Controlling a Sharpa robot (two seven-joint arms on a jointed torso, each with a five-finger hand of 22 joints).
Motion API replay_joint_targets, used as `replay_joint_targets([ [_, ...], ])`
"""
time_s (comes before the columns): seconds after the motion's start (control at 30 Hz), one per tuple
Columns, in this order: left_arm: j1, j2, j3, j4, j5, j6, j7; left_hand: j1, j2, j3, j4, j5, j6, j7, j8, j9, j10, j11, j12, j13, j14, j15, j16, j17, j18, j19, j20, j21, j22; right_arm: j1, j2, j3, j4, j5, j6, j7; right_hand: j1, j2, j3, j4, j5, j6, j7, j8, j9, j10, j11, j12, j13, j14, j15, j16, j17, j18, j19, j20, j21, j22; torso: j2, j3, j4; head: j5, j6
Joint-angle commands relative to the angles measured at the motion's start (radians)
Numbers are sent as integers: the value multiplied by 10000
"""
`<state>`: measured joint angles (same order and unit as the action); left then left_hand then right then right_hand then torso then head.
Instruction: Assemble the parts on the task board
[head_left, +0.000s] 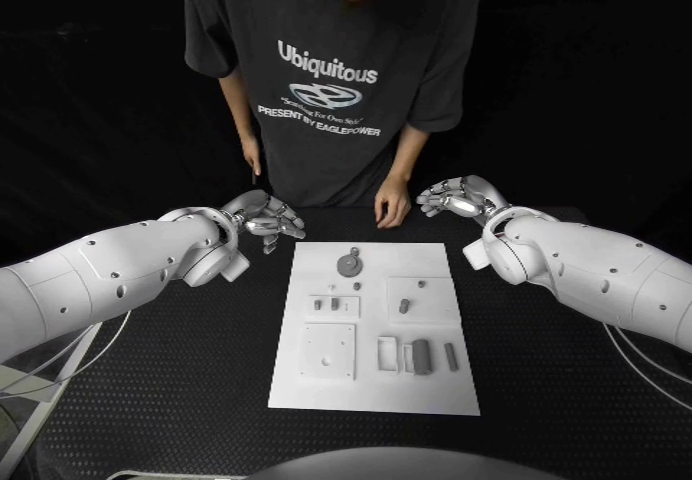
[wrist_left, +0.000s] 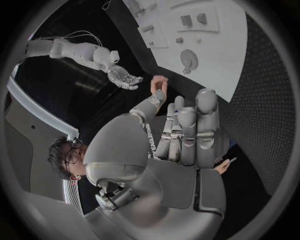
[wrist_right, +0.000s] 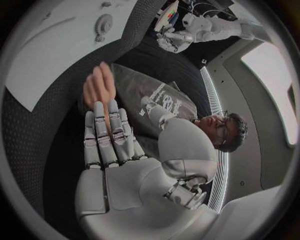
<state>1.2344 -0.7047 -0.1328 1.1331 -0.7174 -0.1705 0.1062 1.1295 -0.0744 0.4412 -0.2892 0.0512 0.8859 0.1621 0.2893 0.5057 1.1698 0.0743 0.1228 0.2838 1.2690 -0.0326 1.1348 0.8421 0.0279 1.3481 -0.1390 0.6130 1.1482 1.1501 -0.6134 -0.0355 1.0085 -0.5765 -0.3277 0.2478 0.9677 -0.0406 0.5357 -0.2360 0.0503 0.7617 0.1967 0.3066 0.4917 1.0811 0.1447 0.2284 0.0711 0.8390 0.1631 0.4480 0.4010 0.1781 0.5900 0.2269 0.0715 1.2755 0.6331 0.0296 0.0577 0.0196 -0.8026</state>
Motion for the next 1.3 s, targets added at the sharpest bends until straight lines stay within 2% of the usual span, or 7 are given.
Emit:
replay_joint_targets([
  [0.03,-1,26,4,17,-41,60,64,-90,-34,37,30,-13,-18,34,-30,3,32,9,-33,9,130,-67,56,-15,1482,51,5,44,16,-1,1,3,6,-57,20,79,-1,55,22,-57,-16,-49,159,-41,-10,-11,33,-52,-11,-4,34,-30,-2,159,-41,40,-51,-13,2,11,-7,-20,-5],
  [0.6,-1,272,3,153,-2551,-363,426,73,-71,169,2,6,8,3,-23,13,-47,41,-162,17,113,-36,163,-157,1537,41,33,53,100,-2,-13,3,20,-57,8,81,-2,51,21,-62,-16,-48,160,-43,-14,-9,33,-58,-10,-3,34,-34,-1,160,-42,41,-51,-13,5,27,-22,-66,-6],
  [0.73,-1,381,0,197,-3311,-392,410,312,-50,386,1,230,62,-5,-11,11,-36,43,-193,33,108,-34,200,-236,1546,39,43,40,123,-1,-13,3,37,-56,12,80,-2,51,21,-63,-16,-48,160,-43,-15,-8,33,-59,-10,-3,34,-34,0,160,-42,42,-50,-12,6,28,-15,-92,1],
  [0.9,-7,581,-14,264,-4634,-727,213,380,-246,608,16,519,111,28,-15,-2,-83,80,-274,44,70,1,250,-356,1532,34,76,17,156,-1,-15,3,61,-56,10,73,-3,50,21,-63,-17,-48,160,-44,-16,-7,33,-60,-10,-2,34,-35,0,161,-42,42,-50,-12,14,25,-13,-146,9],
  [1.03,-81,698,-13,480,-5725,-1031,-60,77,-789,347,6,470,-72,19,-122,-47,-138,116,-337,52,-45,36,251,-445,1515,-67,110,-27,190,0,-26,4,71,-56,13,67,-5,49,20,-63,-17,-48,161,-45,-17,-7,34,-62,-10,-2,34,-36,0,160,-43,43,-50,-12,27,21,-30,-201,29],
  [1.1,-102,839,-13,470,-6116,-1027,-145,85,-872,324,-1,481,-112,-20,-141,-53,-180,122,-372,47,-61,44,268,-470,1525,-76,109,-34,202,0,-27,4,71,-56,9,66,-5,49,20,-63,-16,-48,161,-46,-17,-7,34,-62,-10,-2,34,-37,1,161,-43,43,-50,-12,32,21,-32,-222,32],
  [1.3,-216,1345,-62,298,-6756,-966,-326,546,-625,681,17,565,-24,-123,-96,-32,-357,178,-531,-17,87,94,423,-579,1614,103,139,-4,233,1,-15,12,100,-56,0,70,-8,48,19,-63,-17,-49,162,-47,-18,-6,34,-64,-9,-2,34,-38,1,161,-43,44,-50,-12,39,25,-35,-344,18],
])
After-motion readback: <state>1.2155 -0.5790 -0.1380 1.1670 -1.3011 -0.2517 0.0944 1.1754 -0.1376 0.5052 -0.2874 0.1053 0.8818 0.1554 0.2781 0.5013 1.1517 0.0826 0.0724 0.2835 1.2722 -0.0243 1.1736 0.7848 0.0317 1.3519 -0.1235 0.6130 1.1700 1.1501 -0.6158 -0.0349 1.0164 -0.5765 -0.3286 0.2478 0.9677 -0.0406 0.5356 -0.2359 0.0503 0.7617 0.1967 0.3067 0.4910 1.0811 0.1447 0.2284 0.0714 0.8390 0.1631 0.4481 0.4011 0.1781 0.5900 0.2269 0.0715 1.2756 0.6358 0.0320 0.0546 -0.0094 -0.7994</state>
